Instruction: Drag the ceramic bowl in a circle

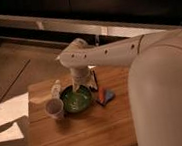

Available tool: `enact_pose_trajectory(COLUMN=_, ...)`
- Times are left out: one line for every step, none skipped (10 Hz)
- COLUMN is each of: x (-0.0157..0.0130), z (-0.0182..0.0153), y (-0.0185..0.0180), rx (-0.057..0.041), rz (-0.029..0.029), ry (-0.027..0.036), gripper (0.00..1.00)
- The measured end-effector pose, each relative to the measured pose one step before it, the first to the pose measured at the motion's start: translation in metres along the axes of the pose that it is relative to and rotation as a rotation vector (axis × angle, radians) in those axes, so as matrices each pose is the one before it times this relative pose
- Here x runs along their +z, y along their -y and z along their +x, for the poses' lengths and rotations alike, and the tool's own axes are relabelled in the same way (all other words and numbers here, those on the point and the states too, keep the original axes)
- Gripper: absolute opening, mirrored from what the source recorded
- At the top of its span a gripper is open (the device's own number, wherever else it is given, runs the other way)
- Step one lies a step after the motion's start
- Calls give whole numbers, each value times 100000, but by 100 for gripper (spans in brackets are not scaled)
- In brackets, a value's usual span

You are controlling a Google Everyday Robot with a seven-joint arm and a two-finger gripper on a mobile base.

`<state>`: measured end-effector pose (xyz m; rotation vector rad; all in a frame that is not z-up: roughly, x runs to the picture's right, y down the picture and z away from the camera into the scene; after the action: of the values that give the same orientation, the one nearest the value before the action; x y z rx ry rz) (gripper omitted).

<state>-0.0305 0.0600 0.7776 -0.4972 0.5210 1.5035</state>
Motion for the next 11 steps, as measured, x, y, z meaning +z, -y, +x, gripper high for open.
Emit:
enact_pose_trajectory(x=1443, z=-1400, y=1287, rx=2536, rz=-2795, ry=365, gripper=65)
enact_pose_trajectory(x=1141, z=-825, y=340, rx=2322, rz=-4678, ry=-195, gripper=65)
enact_pose_trajectory(x=620, z=-294, y=296, rx=1021, rz=-1729, ry=-504, gripper=65)
enact_pose_trajectory(x=120, z=-101, y=-165, rx=75, rz=-884, ry=-37, gripper=65)
enact_pose_trajectory(x=33, z=70, y=-338, rx=-458, rz=-211, ry=-119, gripper=65)
enact_pose_trajectory(x=-14, z=-13, y=41, rx=19, rz=60, ry=50, gripper=65)
enact_pose_trajectory(x=-29, z=-6, y=62, rx=3, rz=94, ry=97, gripper=65)
enact_pose_trajectory(x=158, z=-257, y=-122, rx=357, rz=-738, ry=187, gripper=65)
enact_pose_trajectory(x=437, z=-410, y=-436, rx=-903, rz=-669, ry=24, gripper=65)
enact_pose_trajectory(x=565, z=-279, y=-696, rx=-1798, rz=-528, ry=-258, gripper=65)
enact_pose_trajectory(x=1139, z=-535, y=-1545, rx=-3718, rz=-1197, ry=-524, gripper=65)
